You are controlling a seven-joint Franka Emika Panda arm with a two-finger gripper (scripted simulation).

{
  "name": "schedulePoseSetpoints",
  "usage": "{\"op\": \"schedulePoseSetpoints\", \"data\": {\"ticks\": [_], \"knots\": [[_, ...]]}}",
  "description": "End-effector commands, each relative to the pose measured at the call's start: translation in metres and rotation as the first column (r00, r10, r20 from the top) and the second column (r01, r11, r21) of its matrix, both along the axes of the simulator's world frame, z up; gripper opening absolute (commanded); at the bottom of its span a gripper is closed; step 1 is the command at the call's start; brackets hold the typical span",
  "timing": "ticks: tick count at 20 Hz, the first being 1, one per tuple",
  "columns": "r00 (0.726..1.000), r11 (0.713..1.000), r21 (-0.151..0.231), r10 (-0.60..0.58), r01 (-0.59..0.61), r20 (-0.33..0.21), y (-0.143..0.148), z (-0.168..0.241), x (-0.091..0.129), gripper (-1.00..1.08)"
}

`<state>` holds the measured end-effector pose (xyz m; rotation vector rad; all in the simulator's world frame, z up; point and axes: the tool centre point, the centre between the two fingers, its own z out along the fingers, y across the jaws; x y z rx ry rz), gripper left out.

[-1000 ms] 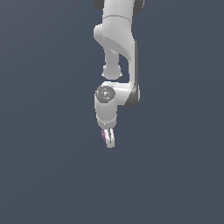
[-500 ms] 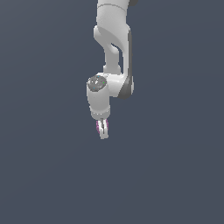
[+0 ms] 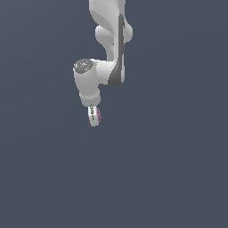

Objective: Pick up the object and move it to a goal position.

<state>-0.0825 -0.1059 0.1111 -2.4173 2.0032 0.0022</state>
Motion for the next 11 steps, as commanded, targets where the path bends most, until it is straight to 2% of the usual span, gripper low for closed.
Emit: {"op": "schedulePoseSetpoints", "data": {"ticks": [1, 6, 11], "knots": [[1.000, 1.000, 0.000, 0.001, -0.001, 0.000, -0.011, 0.008, -0.012, -1.00], [1.000, 1.000, 0.000, 0.000, 0.000, 0.000, -0.026, 0.018, -0.027, -1.00], [1.000, 1.000, -0.001, 0.000, 0.000, 0.000, -0.032, 0.022, -0.031, -1.00]]}}
